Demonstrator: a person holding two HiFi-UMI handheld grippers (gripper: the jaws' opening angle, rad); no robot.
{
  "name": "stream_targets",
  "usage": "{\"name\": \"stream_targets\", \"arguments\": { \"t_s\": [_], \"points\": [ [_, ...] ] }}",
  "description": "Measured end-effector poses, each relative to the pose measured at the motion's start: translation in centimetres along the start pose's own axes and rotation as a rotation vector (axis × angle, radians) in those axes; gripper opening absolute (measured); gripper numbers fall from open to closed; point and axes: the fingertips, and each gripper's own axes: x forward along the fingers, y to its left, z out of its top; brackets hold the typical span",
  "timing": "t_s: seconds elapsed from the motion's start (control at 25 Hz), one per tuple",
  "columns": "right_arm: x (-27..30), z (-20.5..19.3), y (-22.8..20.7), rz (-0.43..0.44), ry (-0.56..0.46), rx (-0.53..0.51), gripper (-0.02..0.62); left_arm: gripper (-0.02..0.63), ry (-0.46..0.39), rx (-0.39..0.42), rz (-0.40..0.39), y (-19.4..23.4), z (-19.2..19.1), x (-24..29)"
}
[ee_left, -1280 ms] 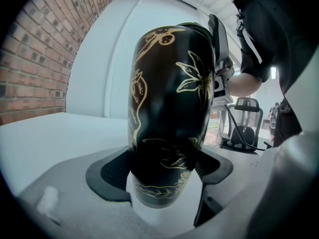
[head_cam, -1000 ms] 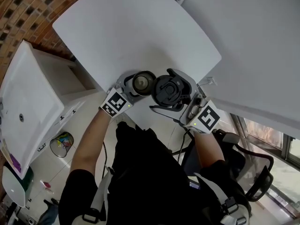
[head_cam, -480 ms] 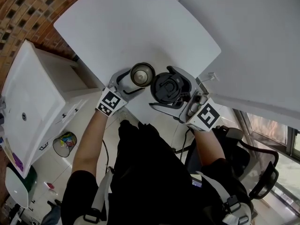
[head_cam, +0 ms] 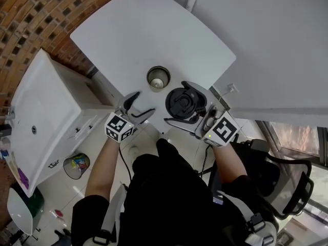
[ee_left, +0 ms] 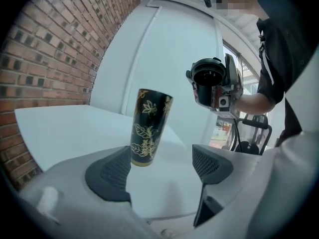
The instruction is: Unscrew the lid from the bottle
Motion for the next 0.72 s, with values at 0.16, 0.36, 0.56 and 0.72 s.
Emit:
{"name": "stream_targets", "arguments": {
  "t_s": [0.16, 0.36, 0.56, 0.72],
  "points": [
    [-0.1, 0.2, 4.2, -0.019, -0.014, -0.051, 0.476, 0.360, -0.014, 0.041, -0.041, -3.4, 0.8, -3.5],
    [0.3, 1.0, 11.2, -0.071, -0.034, -0.065, 0.476, 0.293, -0.067, 0.150, -0.073, -6.9, 3.5, -9.2],
    [1.5, 0.9, 18.8, -0.111, -0.063, -0.102, 0.476, 0.077, -0.150, 0.185, -0.080, -8.0, 4.0, -16.7],
    [1.0, 1.2, 22.7, -0.137, -0.070, -0.098, 0.476, 0.002, -0.162, 0.191, -0.068, -9.4, 3.4, -20.9]
  ]
}}
